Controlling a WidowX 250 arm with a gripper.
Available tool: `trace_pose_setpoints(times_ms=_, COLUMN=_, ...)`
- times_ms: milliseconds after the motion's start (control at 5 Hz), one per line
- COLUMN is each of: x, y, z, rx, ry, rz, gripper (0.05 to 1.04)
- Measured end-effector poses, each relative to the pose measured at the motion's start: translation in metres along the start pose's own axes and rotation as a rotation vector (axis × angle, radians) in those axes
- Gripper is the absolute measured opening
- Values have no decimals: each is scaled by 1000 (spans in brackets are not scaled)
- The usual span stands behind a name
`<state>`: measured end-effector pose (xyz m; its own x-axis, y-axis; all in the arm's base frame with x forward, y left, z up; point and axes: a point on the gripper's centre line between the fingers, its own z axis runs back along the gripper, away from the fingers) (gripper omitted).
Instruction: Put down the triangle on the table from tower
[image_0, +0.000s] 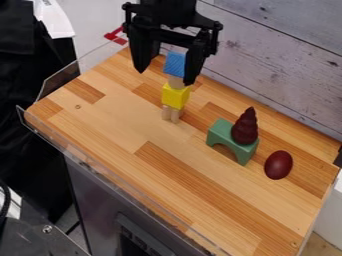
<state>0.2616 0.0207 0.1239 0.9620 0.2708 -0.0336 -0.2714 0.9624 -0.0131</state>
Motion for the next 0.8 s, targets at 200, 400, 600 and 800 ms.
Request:
trace_pose_setpoints(times_ms=200, x=-1, y=0, z=-9, rx=7, ry=36, rz=-1, gripper=999)
trace_pose_setpoints(times_ms=400, x=21, y=-2, z=-20, rx=23, ry=46, rz=-38, gripper=999)
trace_pose_setpoints(times_ms=600, x=36, y=-2, z=-25, rx=23, ry=55, rz=-48, gripper=999)
trace_pose_setpoints(times_ms=800, x=43, y=5, z=-23, rx=8, ry=48, rz=-23, gripper=999)
